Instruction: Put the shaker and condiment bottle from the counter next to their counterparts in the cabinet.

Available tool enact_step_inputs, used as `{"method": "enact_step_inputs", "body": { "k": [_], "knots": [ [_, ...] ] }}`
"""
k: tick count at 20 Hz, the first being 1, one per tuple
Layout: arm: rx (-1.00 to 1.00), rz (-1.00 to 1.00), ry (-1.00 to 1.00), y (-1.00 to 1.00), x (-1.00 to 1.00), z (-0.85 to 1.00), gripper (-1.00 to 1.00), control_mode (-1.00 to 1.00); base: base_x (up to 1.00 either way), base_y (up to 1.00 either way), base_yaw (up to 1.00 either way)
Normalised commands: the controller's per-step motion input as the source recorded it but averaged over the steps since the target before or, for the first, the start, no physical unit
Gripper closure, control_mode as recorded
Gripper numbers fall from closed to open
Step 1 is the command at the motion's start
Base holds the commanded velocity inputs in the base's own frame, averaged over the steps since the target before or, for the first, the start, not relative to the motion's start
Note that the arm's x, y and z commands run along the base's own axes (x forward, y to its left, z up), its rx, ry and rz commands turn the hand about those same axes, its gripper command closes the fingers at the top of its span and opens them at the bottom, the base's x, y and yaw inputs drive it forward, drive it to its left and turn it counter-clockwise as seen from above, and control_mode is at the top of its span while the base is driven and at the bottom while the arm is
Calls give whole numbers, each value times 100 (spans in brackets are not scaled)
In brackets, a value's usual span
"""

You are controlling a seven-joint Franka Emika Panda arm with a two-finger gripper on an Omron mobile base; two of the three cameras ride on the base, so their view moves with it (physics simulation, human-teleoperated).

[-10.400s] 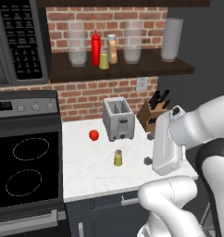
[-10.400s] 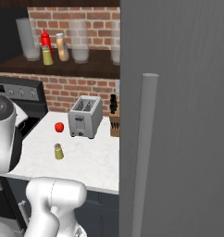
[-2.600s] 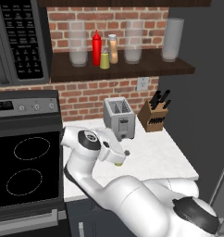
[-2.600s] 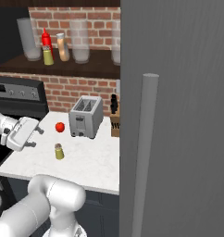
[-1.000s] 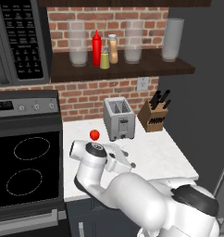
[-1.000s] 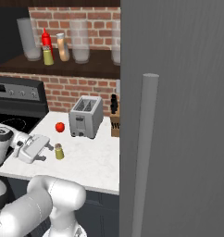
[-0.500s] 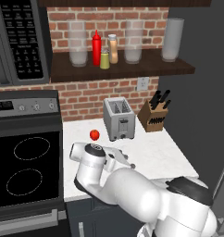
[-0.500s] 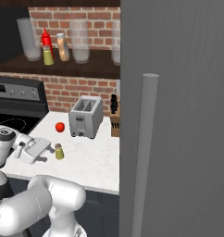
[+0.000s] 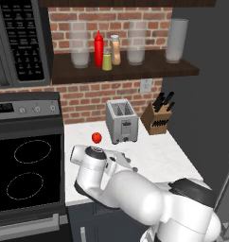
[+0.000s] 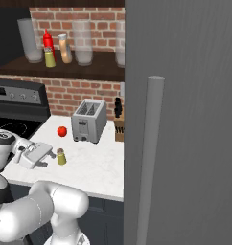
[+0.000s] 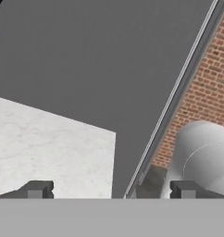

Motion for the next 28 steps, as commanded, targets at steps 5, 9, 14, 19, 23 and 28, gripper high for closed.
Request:
{"method": "enact_step_inputs", "body": {
  "k": [5,9,14,19,23,28],
  "knots": [
    [-1,-1,0,0,-17,14,-100,-100,0,0,0],
    [-1,0,0,0,-11,22,-100,-100,0,0,0],
    [0,0,0,0,0,28,-100,-100,0,0,0],
    [0,0,0,0,3,28,-100,-100,0,0,0],
    [0,0,0,0,18,18,-100,-100,0,0,0],
    [0,0,0,0,39,2,-100,-100,0,0,0]
  ]
}}
